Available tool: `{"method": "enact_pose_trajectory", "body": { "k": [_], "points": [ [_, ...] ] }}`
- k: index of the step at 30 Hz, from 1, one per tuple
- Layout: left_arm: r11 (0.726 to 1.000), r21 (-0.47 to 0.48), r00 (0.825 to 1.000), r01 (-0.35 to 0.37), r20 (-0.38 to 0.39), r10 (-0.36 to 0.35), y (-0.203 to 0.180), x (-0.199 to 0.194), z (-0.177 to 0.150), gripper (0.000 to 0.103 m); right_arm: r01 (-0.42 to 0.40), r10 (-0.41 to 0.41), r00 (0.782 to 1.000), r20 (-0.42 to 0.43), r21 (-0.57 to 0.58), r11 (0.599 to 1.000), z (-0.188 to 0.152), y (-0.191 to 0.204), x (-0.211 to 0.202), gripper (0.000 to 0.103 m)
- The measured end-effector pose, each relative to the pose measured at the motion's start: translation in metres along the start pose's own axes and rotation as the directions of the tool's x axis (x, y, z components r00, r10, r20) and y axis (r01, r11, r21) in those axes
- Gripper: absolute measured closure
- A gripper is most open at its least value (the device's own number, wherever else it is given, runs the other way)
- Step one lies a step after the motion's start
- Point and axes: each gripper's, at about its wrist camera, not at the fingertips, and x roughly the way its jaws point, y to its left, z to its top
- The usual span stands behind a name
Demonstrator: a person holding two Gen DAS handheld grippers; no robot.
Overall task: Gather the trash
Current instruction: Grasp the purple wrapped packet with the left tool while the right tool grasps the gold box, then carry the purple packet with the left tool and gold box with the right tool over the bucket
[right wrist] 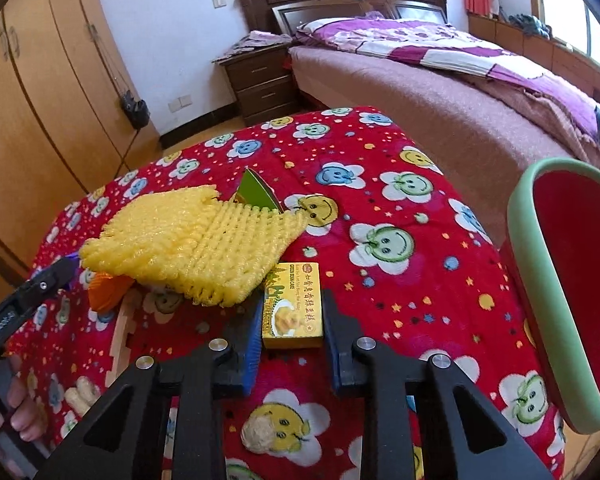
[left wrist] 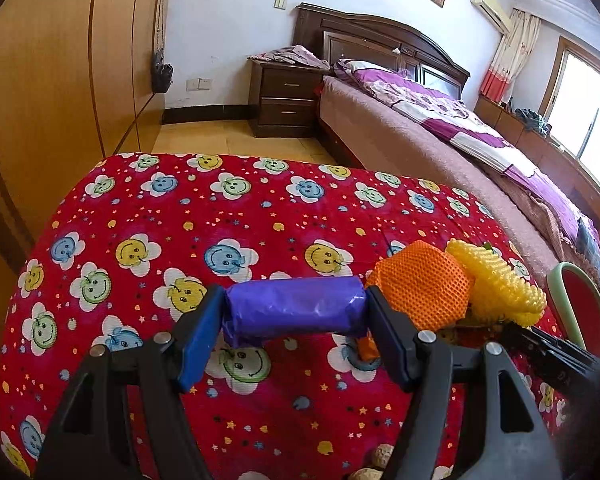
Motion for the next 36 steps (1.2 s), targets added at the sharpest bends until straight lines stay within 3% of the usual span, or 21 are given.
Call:
{"method": "enact_pose_trajectory", "body": {
  "k": [23,36],
  "points": [
    [0.999,0.036,0.998,0.037,0.051,-0.039,-0.018,-0.032,-0.005,0.032,-0.044,0.037,0.993,0.115,0.053,0.998,-0.053,-0.033,-0.094,0.077],
    [0.988,0.08,0.989,0.131,0.054,-0.136,-0.057,-0.083,-0.014,0.032,-0.04,0.017,0.981,0.195,0.113,0.993,-0.072,-0.069,-0.14,0.077]
  ]
}}
